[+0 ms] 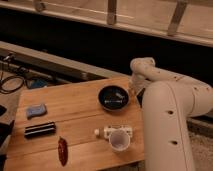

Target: Push the ceramic bowl across the table

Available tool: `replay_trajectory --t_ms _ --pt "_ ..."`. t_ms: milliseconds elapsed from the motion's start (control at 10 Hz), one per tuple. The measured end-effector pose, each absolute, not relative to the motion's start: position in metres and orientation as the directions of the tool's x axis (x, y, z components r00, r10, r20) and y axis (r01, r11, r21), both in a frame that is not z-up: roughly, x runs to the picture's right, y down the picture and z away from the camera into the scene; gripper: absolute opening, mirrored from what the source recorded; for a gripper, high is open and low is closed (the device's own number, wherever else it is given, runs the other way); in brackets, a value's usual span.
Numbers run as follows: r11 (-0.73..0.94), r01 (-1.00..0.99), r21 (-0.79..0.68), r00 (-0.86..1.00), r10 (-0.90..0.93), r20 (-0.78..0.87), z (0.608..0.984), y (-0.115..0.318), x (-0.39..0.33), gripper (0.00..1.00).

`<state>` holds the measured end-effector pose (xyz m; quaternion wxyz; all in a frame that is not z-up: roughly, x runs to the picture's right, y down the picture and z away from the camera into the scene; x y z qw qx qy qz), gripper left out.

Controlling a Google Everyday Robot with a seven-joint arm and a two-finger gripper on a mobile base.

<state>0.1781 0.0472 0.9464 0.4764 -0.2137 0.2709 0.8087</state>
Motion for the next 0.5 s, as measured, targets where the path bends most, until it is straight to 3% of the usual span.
replay_trajectory --t_ms 500 --pt "-0.368 -0.897 0.243 -0.436 0.656 -0.616 0.946 0.048 0.154 0.19"
